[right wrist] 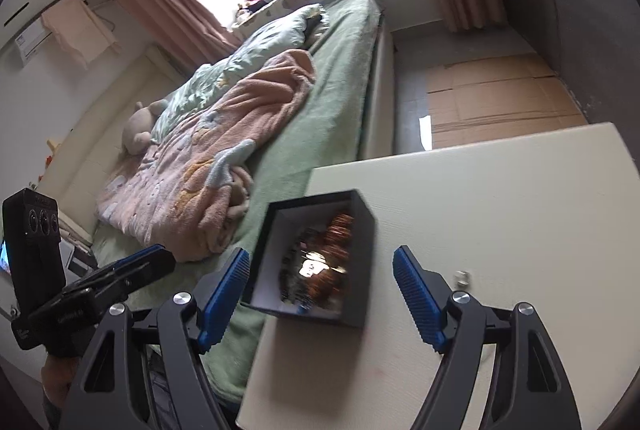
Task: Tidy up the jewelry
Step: 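Grasp the silver hoop ring on the table with the left tool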
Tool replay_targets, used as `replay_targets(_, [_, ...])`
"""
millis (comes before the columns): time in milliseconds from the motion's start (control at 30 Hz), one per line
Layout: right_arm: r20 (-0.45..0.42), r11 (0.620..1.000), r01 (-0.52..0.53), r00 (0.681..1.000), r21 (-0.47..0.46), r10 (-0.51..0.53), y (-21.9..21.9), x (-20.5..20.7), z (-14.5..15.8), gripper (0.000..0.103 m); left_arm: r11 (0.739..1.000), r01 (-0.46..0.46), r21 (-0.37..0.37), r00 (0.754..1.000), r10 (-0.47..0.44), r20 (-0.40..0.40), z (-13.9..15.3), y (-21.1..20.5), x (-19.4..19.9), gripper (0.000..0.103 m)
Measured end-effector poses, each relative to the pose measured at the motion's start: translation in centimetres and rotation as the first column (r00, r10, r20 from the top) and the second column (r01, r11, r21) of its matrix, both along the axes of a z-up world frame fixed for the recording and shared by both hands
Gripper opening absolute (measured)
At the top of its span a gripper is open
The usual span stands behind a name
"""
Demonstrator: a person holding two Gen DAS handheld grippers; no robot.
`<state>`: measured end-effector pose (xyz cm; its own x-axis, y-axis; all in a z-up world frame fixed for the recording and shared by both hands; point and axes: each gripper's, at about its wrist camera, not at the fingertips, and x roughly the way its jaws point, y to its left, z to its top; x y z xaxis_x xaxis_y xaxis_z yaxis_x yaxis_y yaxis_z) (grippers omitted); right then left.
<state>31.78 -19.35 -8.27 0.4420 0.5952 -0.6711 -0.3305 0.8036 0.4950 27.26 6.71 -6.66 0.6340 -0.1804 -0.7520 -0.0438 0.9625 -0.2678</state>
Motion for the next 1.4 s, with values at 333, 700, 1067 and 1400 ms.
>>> replay_targets(333, [-0.074, 0.997, 0.067, 0.995, -0.040, -0.070, -6.9, -0.6, -1.6, 0.065, 0.996, 0.088, -0.007, 0.996, -0.089, -0.026, -0.2, -5.9, 0.9, 0.076])
replay_targets(700, [-0.102, 0.990, 0.124, 0.986, -0.074, -0.131, -11.9, -1.1, -3.0, 0.063, 0.986, 0.168, -0.021, 0.980, -0.170, -0.101, -2.3, -12.9, 1.6, 0.070])
replay_targets(1067, [-0.119, 0.982, 0.183, 0.975, -0.050, -0.187, -16.1, -1.8, -3.4, 0.060, 0.944, 0.329, 0.022, 0.914, -0.313, -0.257, -6.5, -19.2, 3.5, 0.032])
replay_targets(1400, [-0.122, 0.976, 0.213, 0.968, -0.043, -0.217, -18.1, -2.2, -3.4, 0.059, 0.906, 0.418, 0.069, 0.853, -0.366, -0.371, -8.9, -21.8, 5.4, 0.022])
